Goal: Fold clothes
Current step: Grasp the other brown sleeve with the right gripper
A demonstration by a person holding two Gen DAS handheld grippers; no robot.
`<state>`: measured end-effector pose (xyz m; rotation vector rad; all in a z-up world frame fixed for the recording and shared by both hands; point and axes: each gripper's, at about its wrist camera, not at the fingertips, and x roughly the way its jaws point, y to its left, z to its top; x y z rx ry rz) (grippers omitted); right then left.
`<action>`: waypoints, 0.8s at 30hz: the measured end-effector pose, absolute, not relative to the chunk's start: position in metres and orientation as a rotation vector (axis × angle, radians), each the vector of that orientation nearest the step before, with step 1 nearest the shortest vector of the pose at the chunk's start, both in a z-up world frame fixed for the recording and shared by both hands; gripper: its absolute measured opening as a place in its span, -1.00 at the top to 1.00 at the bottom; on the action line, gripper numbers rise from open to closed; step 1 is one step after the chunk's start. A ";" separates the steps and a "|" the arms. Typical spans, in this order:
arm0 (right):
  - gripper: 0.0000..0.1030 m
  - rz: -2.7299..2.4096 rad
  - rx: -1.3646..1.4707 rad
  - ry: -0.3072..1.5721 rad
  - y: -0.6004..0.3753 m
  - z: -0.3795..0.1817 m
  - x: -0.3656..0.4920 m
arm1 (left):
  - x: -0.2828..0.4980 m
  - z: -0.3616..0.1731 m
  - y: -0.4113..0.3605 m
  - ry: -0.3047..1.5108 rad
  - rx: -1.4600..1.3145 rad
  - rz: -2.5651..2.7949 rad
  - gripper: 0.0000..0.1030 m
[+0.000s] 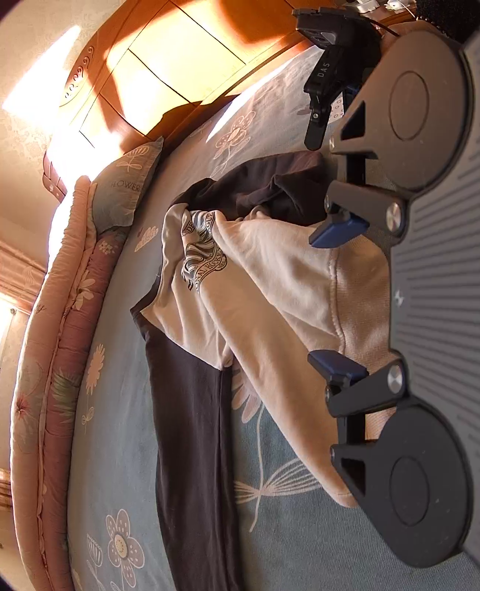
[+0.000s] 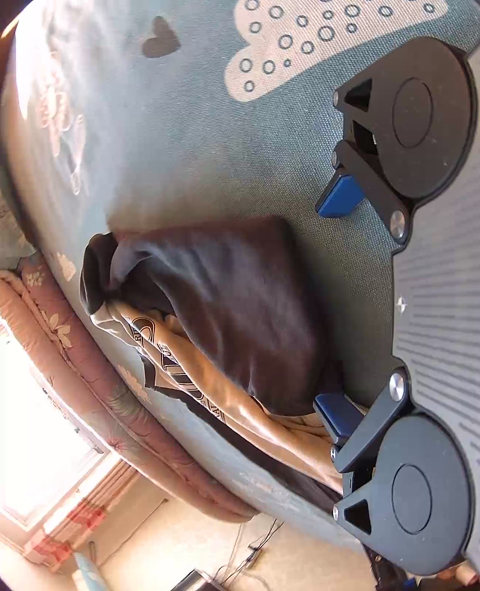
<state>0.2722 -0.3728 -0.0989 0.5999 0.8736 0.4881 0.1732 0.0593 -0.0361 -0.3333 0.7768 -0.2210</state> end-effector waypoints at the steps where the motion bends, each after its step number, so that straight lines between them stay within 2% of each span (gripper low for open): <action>1: -1.00 0.515 0.663 0.871 -0.381 -0.104 0.277 | 0.174 -0.038 0.057 0.784 -0.335 -0.222 -0.18; 4: -1.00 0.568 0.779 0.860 -0.394 -0.114 0.295 | 0.175 -0.041 0.054 0.804 -0.333 -0.219 -0.18; 11: -1.00 0.617 0.850 0.881 -0.384 -0.119 0.343 | 0.173 -0.039 0.054 0.805 -0.343 -0.198 -0.18; 14: -1.00 0.629 0.913 0.914 -0.387 -0.121 0.332 | 0.172 -0.041 0.054 0.806 -0.357 -0.198 -0.18; 17: -1.00 0.650 0.928 0.848 -0.389 -0.124 0.306 | 0.173 -0.044 0.053 0.813 -0.367 -0.199 -0.18; 22: -0.99 0.613 0.874 0.829 -0.371 -0.126 0.329 | 0.169 -0.039 0.047 0.793 -0.361 -0.215 -0.18; 23: -0.96 0.607 0.908 0.815 -0.377 -0.130 0.332 | 0.166 -0.037 0.047 0.781 -0.364 -0.220 -0.18; 24: -0.76 0.598 0.942 0.801 -0.384 -0.135 0.334 | 0.163 -0.036 0.047 0.773 -0.371 -0.226 -0.18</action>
